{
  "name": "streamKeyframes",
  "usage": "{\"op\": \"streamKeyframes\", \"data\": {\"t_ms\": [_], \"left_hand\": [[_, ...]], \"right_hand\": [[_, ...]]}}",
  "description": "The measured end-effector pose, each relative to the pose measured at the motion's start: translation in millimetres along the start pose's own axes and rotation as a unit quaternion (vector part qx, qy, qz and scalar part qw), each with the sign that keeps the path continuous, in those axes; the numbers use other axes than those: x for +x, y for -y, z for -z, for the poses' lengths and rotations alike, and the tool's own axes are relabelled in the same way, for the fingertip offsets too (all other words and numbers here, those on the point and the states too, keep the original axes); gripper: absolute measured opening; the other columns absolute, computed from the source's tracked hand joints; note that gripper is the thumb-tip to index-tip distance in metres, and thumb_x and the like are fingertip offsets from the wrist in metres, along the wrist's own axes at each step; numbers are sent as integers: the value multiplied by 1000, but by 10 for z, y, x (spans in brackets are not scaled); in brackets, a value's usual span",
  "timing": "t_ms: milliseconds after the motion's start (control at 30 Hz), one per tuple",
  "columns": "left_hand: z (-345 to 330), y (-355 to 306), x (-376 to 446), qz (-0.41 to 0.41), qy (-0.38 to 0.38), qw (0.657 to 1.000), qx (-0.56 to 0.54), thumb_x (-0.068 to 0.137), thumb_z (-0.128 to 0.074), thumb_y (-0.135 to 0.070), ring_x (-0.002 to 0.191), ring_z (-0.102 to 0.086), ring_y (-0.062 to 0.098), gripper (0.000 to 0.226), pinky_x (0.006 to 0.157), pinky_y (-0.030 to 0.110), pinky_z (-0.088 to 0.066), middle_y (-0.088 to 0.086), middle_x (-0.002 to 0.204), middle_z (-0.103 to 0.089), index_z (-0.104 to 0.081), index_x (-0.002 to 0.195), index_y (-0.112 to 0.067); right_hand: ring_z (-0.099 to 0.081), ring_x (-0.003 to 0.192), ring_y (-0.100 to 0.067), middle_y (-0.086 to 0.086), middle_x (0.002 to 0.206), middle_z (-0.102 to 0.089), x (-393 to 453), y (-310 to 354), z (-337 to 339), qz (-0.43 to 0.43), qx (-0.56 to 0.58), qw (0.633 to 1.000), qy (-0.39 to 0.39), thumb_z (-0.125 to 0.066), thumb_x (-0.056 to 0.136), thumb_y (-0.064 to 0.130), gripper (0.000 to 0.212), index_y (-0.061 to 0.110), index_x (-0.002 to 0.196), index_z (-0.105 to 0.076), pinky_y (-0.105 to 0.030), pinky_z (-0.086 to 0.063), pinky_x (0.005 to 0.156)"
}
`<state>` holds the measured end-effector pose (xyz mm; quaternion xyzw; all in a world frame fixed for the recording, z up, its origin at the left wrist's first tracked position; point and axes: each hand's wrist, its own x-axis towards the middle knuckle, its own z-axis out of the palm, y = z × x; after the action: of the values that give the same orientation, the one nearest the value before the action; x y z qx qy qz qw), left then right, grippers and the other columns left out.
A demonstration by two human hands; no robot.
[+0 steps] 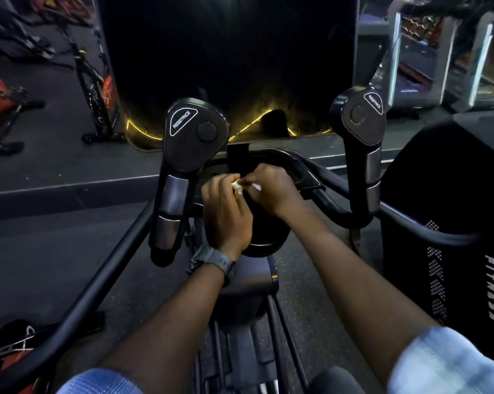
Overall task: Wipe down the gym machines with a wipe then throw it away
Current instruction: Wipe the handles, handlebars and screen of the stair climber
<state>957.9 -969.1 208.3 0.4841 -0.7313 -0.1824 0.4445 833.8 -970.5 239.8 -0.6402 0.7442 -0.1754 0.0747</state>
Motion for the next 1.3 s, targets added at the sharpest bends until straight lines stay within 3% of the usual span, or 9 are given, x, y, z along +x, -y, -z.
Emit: {"op": "streamKeyframes", "data": {"t_ms": [167, 267, 367, 467, 633, 733, 900, 1133, 1300], "left_hand": [[163, 62, 19, 26, -38, 999, 17, 92, -55, -2, 93, -31, -3, 24, 88, 2, -16, 14, 115, -61, -60, 116, -1], [224, 13, -42, 46, -52, 997, 23, 92, -57, -1, 86, -28, 0, 24, 86, -4, -9, 17, 113, -61, -58, 116, 1], [263, -21, -54, 61, -42, 997, 30, 87, -62, 4, 83, -22, -5, 27, 80, -11, -2, 22, 109, -62, -58, 113, 7], [302, -64, -46, 59, -57, 995, 53, 80, -69, 6, 96, -39, 16, 31, 80, -11, 2, 26, 103, -63, -58, 109, 10], [293, 20, -98, 92, -67, 992, 55, 96, -59, -16, 128, -35, 22, 47, 85, -10, 8, 22, 139, -48, -45, 134, 7], [284, 77, -62, 92, -68, 991, 67, 94, -61, -17, 129, -40, 33, 50, 94, -6, 5, 26, 138, -48, -45, 132, 10], [294, 93, -55, 77, -63, 992, 78, 91, -64, -17, 127, -44, 39, 51, 100, 8, -6, 29, 134, -51, -47, 130, 11], [292, 143, -66, 72, -47, 992, 88, 90, -64, -15, 128, -43, 40, 56, 106, 21, -18, 31, 137, -47, -42, 133, 14], [418, -84, -93, 149, -6, 988, 35, 100, -41, -1, 143, -27, 41, 53, 108, 23, -10, 30, 154, -26, -20, 147, 10]], "right_hand": [[-63, 95, -22, -3, 100, -67, 277, -510, 225, -185, -21, 979, -81, -61, 91, 30, 19, 19, 104, -71, -31, -48, 77], [-59, 100, -20, -6, 106, -65, 434, -275, 125, -188, -2, 974, -123, -58, 94, 32, 29, 8, 105, -68, -27, -47, 85], [-63, 100, -28, -14, 107, -66, 435, 91, -47, -142, 21, 985, -98, -60, 93, 28, 26, 8, 106, -68, -40, -53, 88], [-67, 90, -30, -12, 97, -69, 354, 130, -65, -115, 16, 989, -92, -61, 90, 35, 24, 13, 97, -69, -42, -56, 79], [-57, 111, -29, -16, 117, -63, 513, -328, 80, -213, -64, 968, -116, -45, 99, 26, 32, 4, 113, -63, -32, -43, 90], [-57, 106, -28, -14, 110, -63, 482, 29, -59, -136, -74, 984, -83, -47, 98, 20, 24, 4, 109, -62, -29, -42, 76], [-60, 104, -28, -12, 105, -66, 354, 204, -126, -61, -13, 992, -110, -53, 94, 14, 21, 14, 109, -69, -35, -52, 82], [-54, 120, -30, -12, 132, -57, 687, 480, -245, 69, 9, 996, 60, -44, 100, 28, 33, 17, 128, -57, -32, -42, 94], [-59, 101, -19, 4, 116, -63, 461, 375, -214, 245, 20, 959, 140, -45, 95, 20, 29, 22, 117, -63, -31, -44, 93]]}}
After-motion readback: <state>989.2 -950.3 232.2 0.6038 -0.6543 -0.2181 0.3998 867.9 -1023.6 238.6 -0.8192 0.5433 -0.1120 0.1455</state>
